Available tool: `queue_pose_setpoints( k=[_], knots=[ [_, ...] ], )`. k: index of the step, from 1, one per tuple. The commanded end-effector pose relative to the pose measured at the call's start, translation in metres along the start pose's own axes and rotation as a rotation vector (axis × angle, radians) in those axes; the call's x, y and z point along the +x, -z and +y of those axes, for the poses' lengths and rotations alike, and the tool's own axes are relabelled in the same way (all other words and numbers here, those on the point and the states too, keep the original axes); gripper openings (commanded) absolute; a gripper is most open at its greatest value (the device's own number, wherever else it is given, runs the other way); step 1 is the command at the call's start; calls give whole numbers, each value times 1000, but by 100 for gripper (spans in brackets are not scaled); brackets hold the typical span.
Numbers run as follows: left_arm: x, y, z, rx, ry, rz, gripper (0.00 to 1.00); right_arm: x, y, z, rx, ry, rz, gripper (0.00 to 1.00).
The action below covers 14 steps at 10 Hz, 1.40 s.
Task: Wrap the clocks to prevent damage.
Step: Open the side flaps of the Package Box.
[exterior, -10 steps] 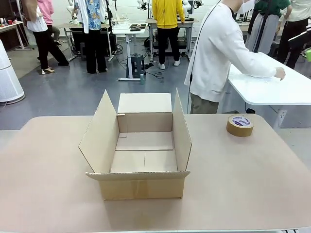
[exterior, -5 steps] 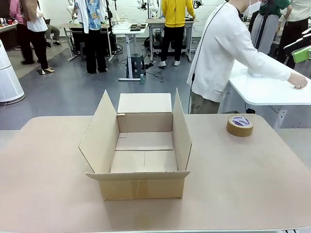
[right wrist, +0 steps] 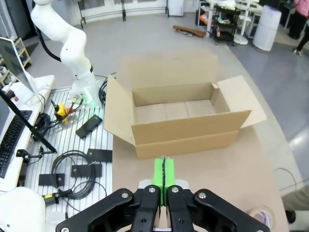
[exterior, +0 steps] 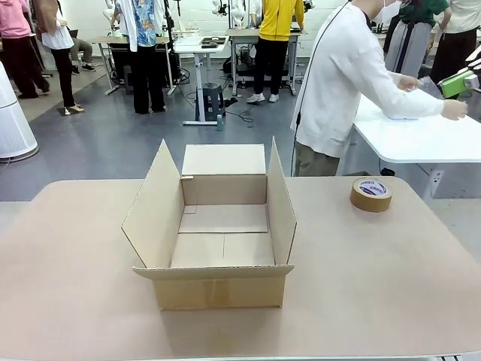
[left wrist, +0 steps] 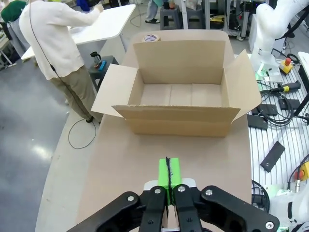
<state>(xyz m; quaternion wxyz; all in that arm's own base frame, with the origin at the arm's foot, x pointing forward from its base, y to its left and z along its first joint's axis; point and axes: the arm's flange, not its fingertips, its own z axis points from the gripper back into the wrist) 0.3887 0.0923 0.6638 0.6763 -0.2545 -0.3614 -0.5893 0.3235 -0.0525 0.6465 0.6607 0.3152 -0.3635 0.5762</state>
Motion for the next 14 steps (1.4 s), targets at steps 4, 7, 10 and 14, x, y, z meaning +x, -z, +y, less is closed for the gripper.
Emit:
queue_pose_setpoints(
  k=[4, 7, 10, 14],
  knots=[
    [-4, 3, -5, 17, 25, 35, 0, -4, 2, 0, 20, -26, 44, 0],
    [-2, 0, -4, 21, 11, 40, 0, -5, 4, -1, 19, -22, 57, 0],
    [33, 24, -5, -6, -115, 169, 0, -1, 3, 0, 16, -6, 29, 0],
    [107, 88, -7, -30, -100, 380, 0, 26, 34, 6, 68, -2, 150, 1]
  ],
)
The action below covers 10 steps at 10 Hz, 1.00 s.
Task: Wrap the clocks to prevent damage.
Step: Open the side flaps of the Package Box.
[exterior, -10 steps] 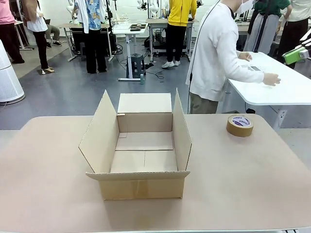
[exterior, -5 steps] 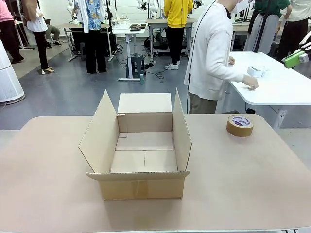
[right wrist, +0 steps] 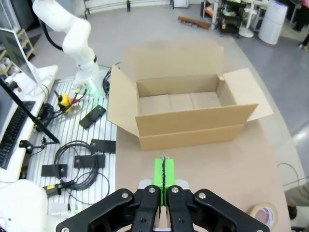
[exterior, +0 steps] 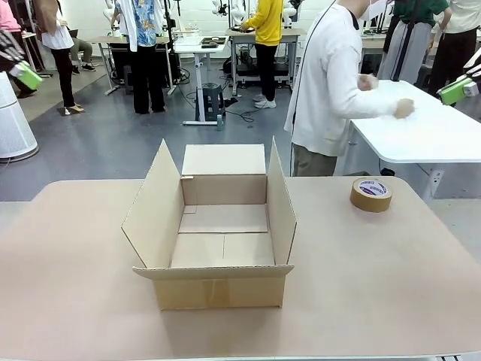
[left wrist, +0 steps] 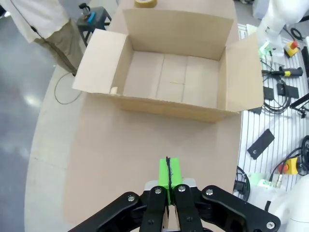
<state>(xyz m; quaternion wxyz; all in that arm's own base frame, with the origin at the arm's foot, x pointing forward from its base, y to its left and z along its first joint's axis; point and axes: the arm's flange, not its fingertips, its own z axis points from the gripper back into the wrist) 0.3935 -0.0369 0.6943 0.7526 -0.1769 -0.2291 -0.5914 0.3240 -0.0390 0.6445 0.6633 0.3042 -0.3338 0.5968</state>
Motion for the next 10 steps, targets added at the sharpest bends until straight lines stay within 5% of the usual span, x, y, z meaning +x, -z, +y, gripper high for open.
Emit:
queue_pose_setpoints(
  k=[1, 4, 6, 8, 10],
  knots=[
    [22, 19, 5, -22, -2, 92, 0, 47, 45, 4, 82, 22, 152, 1],
    [75, 67, -9, -29, -109, 275, 0, 108, 111, -20, 116, 228, 310, 1],
    [103, 109, -15, 180, -337, 396, 0, 130, 151, -32, 38, 436, 400, 1],
    [116, 146, -21, 392, -460, 531, 0, 135, 192, -34, 0, 480, 517, 1],
    [116, 138, -25, 285, -379, 526, 0, 141, 193, -28, 65, 391, 543, 1]
  ],
)
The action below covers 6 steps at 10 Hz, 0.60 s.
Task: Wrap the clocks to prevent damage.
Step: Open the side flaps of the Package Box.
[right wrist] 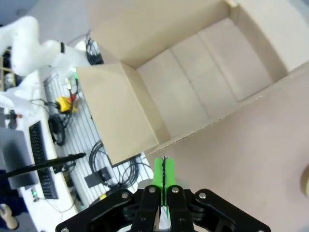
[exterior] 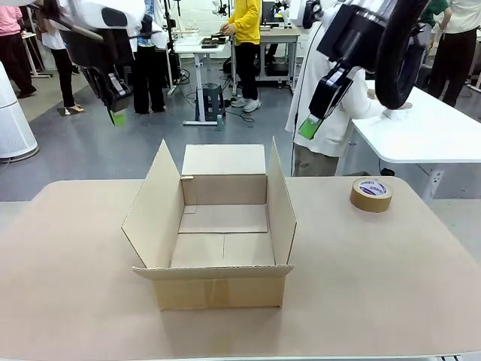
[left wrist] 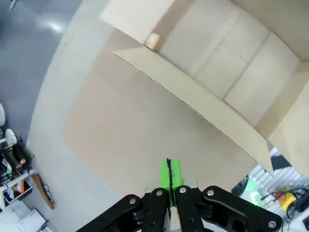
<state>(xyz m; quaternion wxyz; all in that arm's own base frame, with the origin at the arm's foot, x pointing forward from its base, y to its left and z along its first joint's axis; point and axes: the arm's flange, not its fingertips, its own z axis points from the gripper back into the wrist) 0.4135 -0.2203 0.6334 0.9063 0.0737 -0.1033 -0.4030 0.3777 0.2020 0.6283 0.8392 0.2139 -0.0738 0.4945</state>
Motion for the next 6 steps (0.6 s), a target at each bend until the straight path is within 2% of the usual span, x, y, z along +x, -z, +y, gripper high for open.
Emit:
queue_pose_setpoints(
  k=[1, 3, 4, 5, 6],
  knots=[
    [-1, -5, 5, 4, -6, -40, 0, -4, -6, -5, -11, 22, -28, 1],
    [-1, -5, 5, 4, -6, -40, 0, -4, -6, -5, -11, 22, -28, 1],
    [-1, -2, 2, -5, 1, -7, 0, -1, -3, -1, 4, 0, -11, 1],
    [1, 1, -21, 24, -52, -33, 0, 10, 13, 7, -71, 102, 10, 1],
    [8, 3, -35, 130, -193, -40, 0, 26, 30, 14, -133, 160, 24, 1]
  ],
)
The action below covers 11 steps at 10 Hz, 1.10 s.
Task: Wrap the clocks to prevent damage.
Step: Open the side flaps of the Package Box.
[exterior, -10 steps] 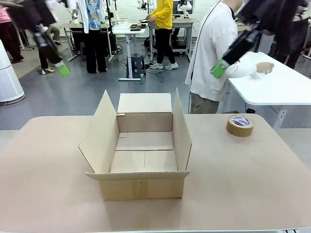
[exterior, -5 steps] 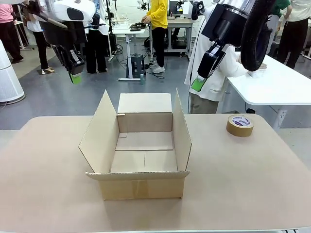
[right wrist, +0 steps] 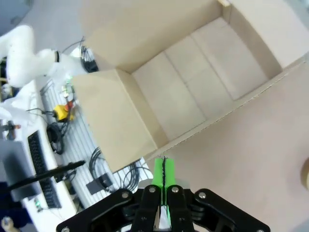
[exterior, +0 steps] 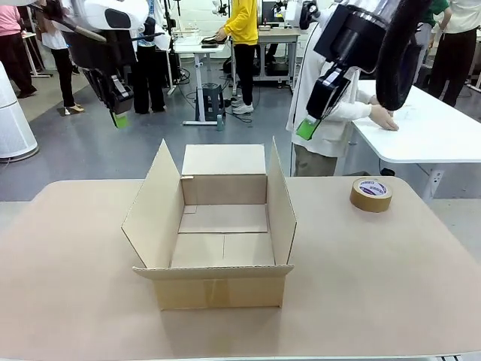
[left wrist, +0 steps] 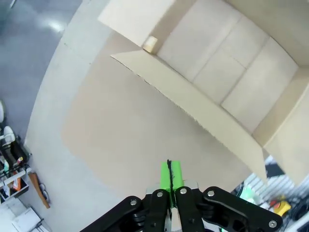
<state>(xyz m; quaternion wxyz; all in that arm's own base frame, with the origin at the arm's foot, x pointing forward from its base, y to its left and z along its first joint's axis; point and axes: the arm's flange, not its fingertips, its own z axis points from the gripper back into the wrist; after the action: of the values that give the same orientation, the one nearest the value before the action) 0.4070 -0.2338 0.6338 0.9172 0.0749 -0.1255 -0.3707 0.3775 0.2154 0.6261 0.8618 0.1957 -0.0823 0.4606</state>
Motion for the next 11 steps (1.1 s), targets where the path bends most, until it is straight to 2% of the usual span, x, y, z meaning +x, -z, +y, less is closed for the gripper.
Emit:
queue_pose_setpoints(
  k=[1, 3, 4, 6, 7, 9, 11],
  knots=[
    [5, 10, -20, 125, -299, 22, 0, 27, 41, 15, -134, 152, 62, 1],
    [2, 31, -17, 167, -539, 36, 0, 36, 72, 2, -210, 322, 74, 1],
    [1, 45, -18, 155, -604, 36, 0, 39, 87, -6, -248, 391, 91, 1],
    [2, 73, -19, -3, -620, 4, 0, 40, 108, -17, -300, 427, 135, 1],
    [4, 79, -18, -41, -610, -20, 0, 38, 114, -22, -298, 439, 146, 1],
    [9, 80, -20, -67, -588, -70, 0, 36, 125, -30, -265, 449, 140, 1],
    [11, 87, -23, -88, -580, -59, 0, 37, 130, -32, -264, 450, 155, 1]
  ],
)
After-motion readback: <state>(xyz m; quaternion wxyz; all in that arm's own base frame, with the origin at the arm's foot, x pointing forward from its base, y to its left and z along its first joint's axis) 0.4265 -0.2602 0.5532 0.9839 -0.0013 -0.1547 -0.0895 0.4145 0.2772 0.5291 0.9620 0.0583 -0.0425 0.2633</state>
